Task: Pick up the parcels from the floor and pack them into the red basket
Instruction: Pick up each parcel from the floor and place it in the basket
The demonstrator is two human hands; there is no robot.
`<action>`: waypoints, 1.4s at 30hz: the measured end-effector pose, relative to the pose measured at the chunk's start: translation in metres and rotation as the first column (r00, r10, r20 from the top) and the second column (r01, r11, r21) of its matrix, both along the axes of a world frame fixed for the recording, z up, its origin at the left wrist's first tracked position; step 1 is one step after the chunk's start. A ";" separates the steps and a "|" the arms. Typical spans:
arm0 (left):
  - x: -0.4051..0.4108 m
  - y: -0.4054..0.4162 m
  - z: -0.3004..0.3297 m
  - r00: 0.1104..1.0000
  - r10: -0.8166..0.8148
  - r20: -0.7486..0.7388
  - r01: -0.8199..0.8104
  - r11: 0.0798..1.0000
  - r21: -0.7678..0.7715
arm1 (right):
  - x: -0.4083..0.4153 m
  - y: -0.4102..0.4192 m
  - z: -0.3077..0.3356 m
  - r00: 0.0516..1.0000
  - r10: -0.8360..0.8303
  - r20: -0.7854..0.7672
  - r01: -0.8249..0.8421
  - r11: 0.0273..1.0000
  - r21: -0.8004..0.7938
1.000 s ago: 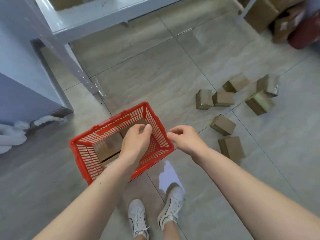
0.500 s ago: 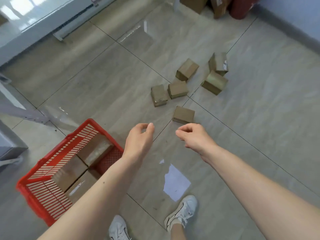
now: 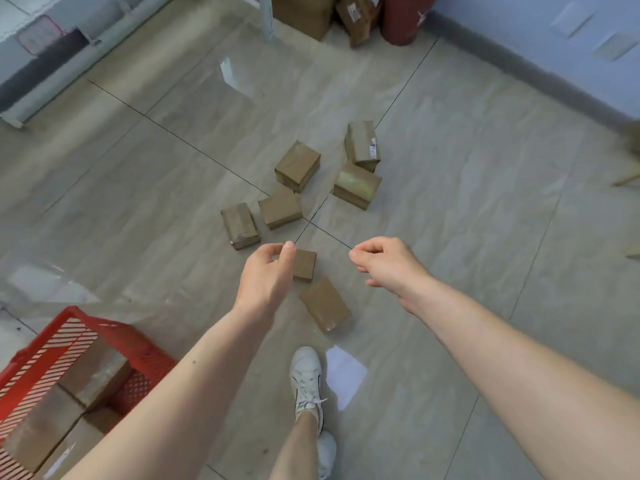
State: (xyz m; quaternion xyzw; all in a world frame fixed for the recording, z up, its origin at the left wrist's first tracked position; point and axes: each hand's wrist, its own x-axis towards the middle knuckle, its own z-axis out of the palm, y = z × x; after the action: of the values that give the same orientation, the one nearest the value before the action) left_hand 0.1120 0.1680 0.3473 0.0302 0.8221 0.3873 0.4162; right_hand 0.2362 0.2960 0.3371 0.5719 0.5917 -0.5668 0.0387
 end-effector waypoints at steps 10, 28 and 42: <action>-0.003 0.133 -0.005 0.999 -0.034 -0.013 0.034 0.999 -0.002 | -0.003 0.135 0.000 0.998 -0.061 -0.020 0.060 0.998 -0.015; 0.023 0.369 -0.051 0.983 0.170 0.075 -0.169 0.986 -0.016 | -0.001 0.391 -0.061 0.993 0.096 0.069 -0.094 0.995 -0.029; -0.109 0.498 -0.115 0.950 0.274 0.152 -0.270 0.962 -0.047 | -0.168 0.532 -0.109 0.977 0.205 0.066 -0.204 0.979 -0.027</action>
State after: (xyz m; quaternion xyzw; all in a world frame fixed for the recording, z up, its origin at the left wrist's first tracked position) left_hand 0.0029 0.6660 0.2319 -0.1192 0.7879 0.4317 0.4227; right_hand 0.0682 0.8283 0.2281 0.5268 0.6400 -0.5457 0.1228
